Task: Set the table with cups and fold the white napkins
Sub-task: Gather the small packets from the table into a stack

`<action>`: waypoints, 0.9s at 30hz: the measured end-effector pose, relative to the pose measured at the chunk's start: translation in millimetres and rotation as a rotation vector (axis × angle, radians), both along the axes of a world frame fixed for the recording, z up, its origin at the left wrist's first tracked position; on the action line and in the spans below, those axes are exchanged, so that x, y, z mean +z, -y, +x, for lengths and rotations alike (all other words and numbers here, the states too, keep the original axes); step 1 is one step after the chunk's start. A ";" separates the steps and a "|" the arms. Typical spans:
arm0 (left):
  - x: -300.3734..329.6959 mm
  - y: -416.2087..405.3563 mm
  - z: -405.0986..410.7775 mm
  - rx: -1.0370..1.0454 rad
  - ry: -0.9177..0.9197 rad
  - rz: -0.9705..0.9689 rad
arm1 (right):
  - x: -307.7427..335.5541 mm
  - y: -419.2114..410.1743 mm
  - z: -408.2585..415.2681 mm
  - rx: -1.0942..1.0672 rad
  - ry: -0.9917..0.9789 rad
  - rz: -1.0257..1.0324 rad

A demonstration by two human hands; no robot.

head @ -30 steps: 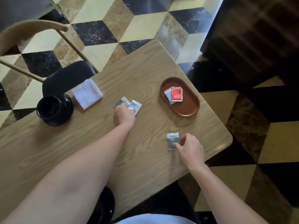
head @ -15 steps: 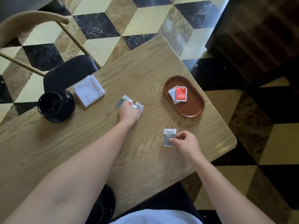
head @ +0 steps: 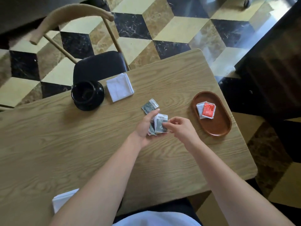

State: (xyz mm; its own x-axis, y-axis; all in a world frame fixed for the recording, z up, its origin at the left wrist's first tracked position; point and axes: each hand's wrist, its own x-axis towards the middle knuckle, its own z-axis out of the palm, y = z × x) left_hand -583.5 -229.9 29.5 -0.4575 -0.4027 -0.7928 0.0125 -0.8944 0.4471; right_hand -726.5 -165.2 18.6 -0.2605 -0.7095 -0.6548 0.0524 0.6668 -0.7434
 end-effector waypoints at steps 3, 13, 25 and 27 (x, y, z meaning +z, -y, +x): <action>-1.3 4.6 14.0 0.007 0.045 -0.008 | 3.1 16.5 11.1 0.193 -0.106 -0.039; -14.0 23.4 49.5 0.215 0.049 0.126 | -17.3 111.1 5.0 0.491 -0.591 -0.076; -8.7 18.0 52.6 0.416 -0.047 0.191 | -42.9 128.1 27.2 0.802 -0.838 0.018; -10.9 18.6 44.5 0.457 0.132 0.102 | -37.1 116.5 20.5 0.530 -0.538 0.042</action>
